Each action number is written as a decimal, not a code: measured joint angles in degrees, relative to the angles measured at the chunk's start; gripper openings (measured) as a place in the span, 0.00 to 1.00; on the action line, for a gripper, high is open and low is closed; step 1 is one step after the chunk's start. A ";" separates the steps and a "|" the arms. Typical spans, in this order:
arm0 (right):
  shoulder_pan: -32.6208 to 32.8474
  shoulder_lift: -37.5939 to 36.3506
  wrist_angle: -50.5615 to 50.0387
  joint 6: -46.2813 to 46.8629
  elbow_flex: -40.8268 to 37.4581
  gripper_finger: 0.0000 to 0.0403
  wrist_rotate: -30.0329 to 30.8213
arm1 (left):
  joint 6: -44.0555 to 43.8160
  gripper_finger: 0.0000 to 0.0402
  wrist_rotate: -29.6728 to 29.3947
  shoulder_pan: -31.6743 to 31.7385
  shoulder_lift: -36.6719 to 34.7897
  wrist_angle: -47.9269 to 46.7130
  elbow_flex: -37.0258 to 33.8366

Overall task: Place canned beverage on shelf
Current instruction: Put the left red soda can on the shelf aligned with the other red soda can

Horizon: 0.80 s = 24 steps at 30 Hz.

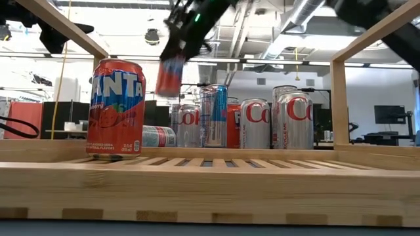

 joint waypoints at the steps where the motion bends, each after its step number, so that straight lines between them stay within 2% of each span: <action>1: 0.63 -1.50 -2.08 1.09 0.06 0.59 0.91 | -0.29 0.87 0.00 0.00 0.00 0.00 0.00; 6: 6.62 -8.33 -14.45 9.61 -0.12 0.59 8.12 | -0.51 0.87 0.03 0.00 0.00 -0.04 0.00; 10: 14.29 -12.81 -24.55 21.69 -0.51 0.59 15.42 | -0.70 0.87 0.29 0.02 0.00 0.10 0.00; 14: 23.56 -13.13 -33.17 35.53 -1.46 0.59 23.48 | -1.83 0.87 1.79 0.00 0.02 -0.02 0.00; 18: 31.74 -10.88 -34.36 47.74 -1.52 0.59 28.30 | -3.22 0.87 2.03 0.02 0.00 0.00 0.00; 24: 37.15 -4.30 -28.95 55.29 -1.51 0.59 29.13 | -4.42 0.87 1.13 0.02 0.02 0.28 0.00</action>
